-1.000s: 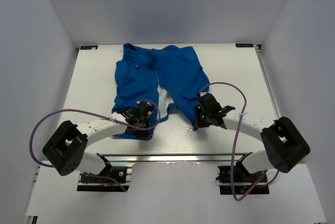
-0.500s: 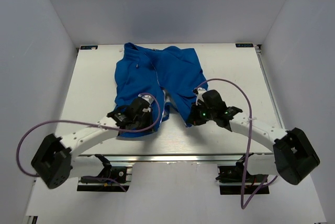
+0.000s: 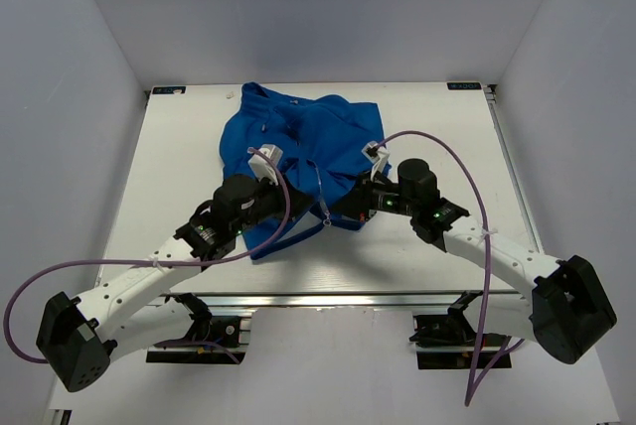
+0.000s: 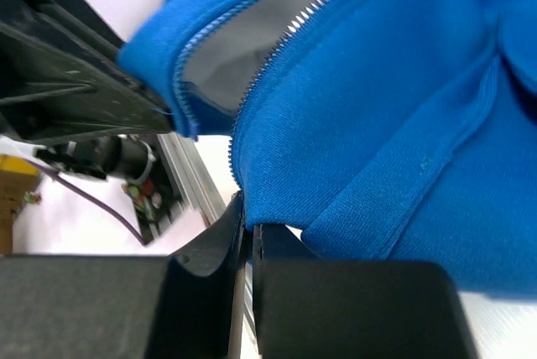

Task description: Zip up the jacket

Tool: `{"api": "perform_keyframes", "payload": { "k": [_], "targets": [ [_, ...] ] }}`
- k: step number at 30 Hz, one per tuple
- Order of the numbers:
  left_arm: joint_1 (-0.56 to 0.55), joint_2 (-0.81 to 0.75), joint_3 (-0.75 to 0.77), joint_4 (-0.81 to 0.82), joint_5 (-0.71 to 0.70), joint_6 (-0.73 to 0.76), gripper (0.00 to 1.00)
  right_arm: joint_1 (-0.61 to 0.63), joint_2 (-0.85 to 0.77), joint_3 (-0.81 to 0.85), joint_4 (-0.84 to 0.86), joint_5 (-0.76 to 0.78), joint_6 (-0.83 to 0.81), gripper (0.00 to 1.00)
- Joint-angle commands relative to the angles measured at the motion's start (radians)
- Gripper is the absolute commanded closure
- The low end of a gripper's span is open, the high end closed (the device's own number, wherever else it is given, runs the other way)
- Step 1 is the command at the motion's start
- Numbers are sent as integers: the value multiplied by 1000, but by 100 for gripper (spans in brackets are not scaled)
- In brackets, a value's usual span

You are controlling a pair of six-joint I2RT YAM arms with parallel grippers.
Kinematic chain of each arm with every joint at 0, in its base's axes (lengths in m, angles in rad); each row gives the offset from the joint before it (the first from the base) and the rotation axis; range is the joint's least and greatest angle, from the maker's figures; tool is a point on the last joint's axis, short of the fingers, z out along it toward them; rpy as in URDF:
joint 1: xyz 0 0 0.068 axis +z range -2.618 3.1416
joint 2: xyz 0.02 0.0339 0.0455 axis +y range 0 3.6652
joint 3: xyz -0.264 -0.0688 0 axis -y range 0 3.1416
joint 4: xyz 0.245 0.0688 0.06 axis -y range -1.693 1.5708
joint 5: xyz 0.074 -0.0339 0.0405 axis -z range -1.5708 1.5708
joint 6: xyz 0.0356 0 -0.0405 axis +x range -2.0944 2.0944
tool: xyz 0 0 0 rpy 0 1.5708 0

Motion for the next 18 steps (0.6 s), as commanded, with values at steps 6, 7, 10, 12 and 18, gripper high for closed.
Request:
{"api": "perform_keyframes", "payload": {
  "k": [6,7,10,12,18],
  "targets": [
    [-1,-46,-30,158,-94,-107,100,2,-40,-20,299,56,144,100],
    [-1,-48,-34,162,-113,-115,100,2,-40,-27,342,57,150,100],
    [0,-52,-33,158,-143,-134,100,2,-38,-50,417,68,182,100],
    [-1,-54,-31,159,-140,-152,100,2,-30,-53,463,71,190,100],
    [-1,-52,-12,156,-133,-175,100,2,-14,-38,506,93,168,100]
  ]
}}
